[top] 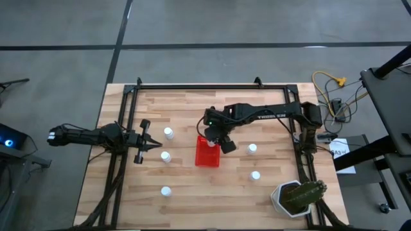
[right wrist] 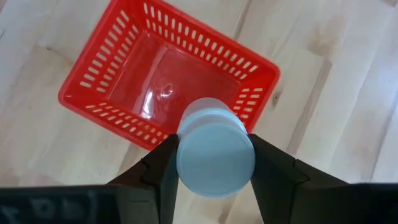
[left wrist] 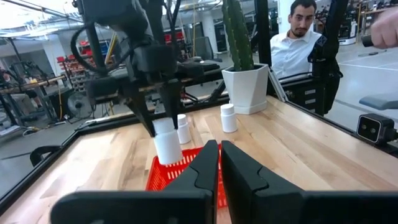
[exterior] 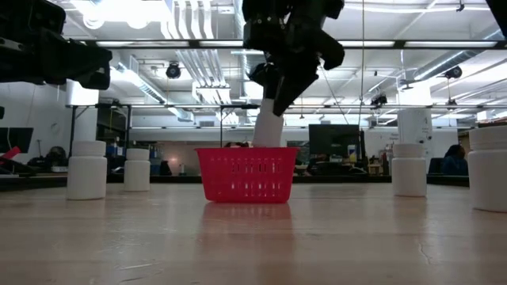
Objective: Pick and place pill bottles into a basket
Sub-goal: Put the white medicine bottle into the red bin
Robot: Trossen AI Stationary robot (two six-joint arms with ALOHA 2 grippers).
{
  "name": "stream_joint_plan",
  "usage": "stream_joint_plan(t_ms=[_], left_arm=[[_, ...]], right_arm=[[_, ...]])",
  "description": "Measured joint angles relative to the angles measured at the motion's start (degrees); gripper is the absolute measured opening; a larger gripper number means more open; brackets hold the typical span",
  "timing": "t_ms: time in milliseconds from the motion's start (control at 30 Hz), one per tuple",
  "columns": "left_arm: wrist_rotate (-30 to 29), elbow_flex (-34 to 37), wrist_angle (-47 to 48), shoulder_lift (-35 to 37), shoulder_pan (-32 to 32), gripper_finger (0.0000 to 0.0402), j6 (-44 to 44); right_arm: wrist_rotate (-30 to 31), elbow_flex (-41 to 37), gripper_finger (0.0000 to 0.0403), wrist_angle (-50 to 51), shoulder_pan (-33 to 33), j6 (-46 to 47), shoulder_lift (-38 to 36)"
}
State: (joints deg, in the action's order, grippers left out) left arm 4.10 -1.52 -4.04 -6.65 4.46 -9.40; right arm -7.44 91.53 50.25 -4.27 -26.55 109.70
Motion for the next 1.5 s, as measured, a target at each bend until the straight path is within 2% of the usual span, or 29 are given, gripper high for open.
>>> stream_joint_plan(t_ms=[267,500,967,1167,1500], left_arm=[[0.01,0.0,0.01,-0.07,0.01,0.0002,0.0],[0.0,0.0,0.0,-0.12,0.01,0.0002,-0.01],[0.01,0.0,-0.02,-0.09,0.0,0.0002,-0.01],[0.02,0.0,0.01,-0.16,0.01,0.0002,-0.01],[0.0,0.0,0.01,-0.22,-0.02,0.0002,-0.01]], right_arm=[[0.02,-0.04,0.0146,0.38,0.0,-0.85,4.46],[2.44,0.15,0.0146,0.52,0.02,-1.12,4.51],[3.17,0.17,0.0147,1.57,0.2,-1.13,4.67],[3.17,0.17,0.0175,1.87,0.22,-0.89,4.66],[4.7,0.17,0.0166,2.57,0.39,-0.96,4.61]])
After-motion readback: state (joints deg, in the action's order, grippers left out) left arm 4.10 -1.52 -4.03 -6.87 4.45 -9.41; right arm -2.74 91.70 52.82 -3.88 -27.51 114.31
